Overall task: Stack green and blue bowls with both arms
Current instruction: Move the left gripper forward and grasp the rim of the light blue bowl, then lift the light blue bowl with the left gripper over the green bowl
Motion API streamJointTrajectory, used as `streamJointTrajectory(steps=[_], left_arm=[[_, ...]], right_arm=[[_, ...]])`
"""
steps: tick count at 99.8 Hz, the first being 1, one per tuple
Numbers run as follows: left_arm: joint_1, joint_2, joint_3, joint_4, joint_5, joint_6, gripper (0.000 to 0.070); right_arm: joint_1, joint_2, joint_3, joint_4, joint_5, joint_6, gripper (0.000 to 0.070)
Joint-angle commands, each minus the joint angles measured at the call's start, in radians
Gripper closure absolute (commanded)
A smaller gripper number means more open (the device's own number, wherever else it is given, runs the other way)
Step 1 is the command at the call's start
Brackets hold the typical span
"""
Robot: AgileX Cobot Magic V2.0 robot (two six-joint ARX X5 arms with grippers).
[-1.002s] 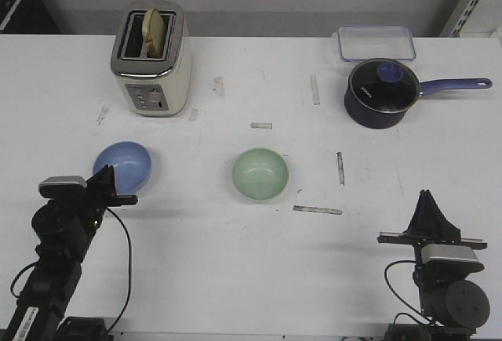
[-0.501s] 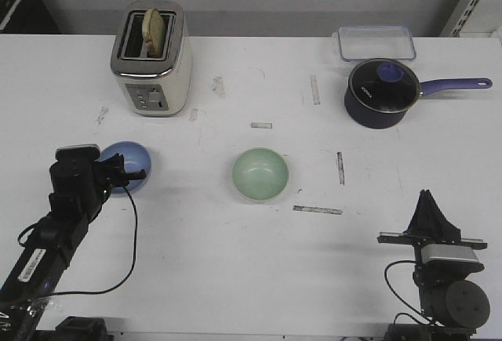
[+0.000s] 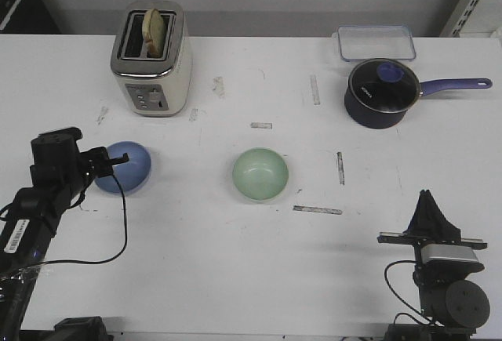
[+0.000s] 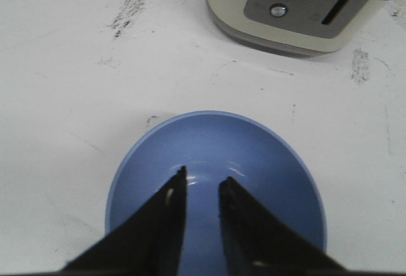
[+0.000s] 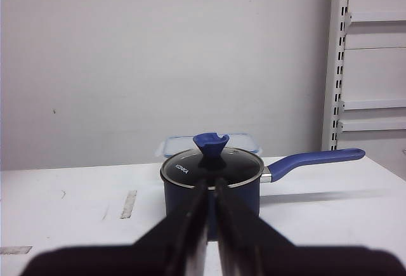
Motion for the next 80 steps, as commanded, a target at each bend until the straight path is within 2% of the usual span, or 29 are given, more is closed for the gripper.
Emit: streamJointTrajectory(steps=[1, 16, 22, 51, 80], left_arm=[[0.024, 0.014, 0.017, -0.005, 0.024, -0.022, 0.0394], [0.092, 0.018, 0.017, -0.04, 0.063, -0.042, 0.0237], [0.116, 0.019, 0.017, -0.057, 0.063, -0.045, 0.0195], [0.163, 0.032, 0.017, -0.086, 0.062, -0.04, 0.0216], [0.163, 0.166, 0.017, -0.132, 0.062, -0.041, 0.0217]], right_arm=[[0.0, -0.002, 0.0, 0.01, -0.001, 0.01, 0.0688], [0.0, -0.002, 0.0, 0.01, 0.0, 0.01, 0.0688], [0.0, -0.002, 0.0, 0.01, 0.0, 0.01, 0.0688], [0.0, -0.002, 0.0, 0.01, -0.001, 0.01, 0.0688], [0.0, -0.002, 0.0, 0.01, -0.001, 0.01, 0.0688]])
